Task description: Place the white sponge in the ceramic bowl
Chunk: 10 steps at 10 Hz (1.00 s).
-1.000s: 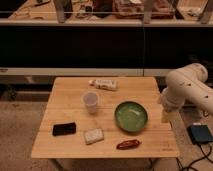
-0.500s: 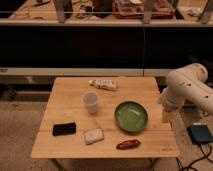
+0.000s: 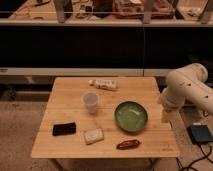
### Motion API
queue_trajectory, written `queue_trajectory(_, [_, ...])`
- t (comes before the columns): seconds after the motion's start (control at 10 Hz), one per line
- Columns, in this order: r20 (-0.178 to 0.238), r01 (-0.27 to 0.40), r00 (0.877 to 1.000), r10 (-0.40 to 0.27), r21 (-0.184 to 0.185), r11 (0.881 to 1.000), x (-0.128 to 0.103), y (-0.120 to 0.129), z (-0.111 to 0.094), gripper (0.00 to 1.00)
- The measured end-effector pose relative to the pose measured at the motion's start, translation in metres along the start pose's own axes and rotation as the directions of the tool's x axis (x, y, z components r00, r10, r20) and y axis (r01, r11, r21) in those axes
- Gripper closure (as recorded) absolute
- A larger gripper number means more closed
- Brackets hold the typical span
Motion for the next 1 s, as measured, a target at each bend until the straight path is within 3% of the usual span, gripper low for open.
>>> queue_trajectory(0.3, [0.012,0.009,1.000,-0.009,-0.001,1.000,-0.004,0.001,-0.001,0.35])
queue_trajectory(0.4, [0.037,0.043,0.998,-0.043,-0.009,0.999,-0.018,0.005,-0.005,0.35])
queue_trajectory(0.5, [0.085,0.110,0.990,-0.109,-0.014,0.994,-0.047,0.011,-0.011,0.35])
queue_trajectory(0.6, [0.144,0.207,0.968,-0.203,-0.007,0.978,-0.091,0.022,-0.022,0.35])
queue_trajectory(0.7, [0.178,0.258,0.951,-0.254,0.004,0.966,-0.117,0.029,-0.029,0.35])
queue_trajectory(0.8, [0.230,0.308,0.925,-0.304,0.021,0.951,-0.147,0.038,-0.037,0.35])
queue_trajectory(0.9, [0.299,0.344,0.891,-0.341,0.044,0.938,-0.177,0.048,-0.043,0.35])
queue_trajectory(1.0, [0.344,0.362,0.867,-0.359,0.059,0.930,-0.192,0.055,-0.045,0.35])
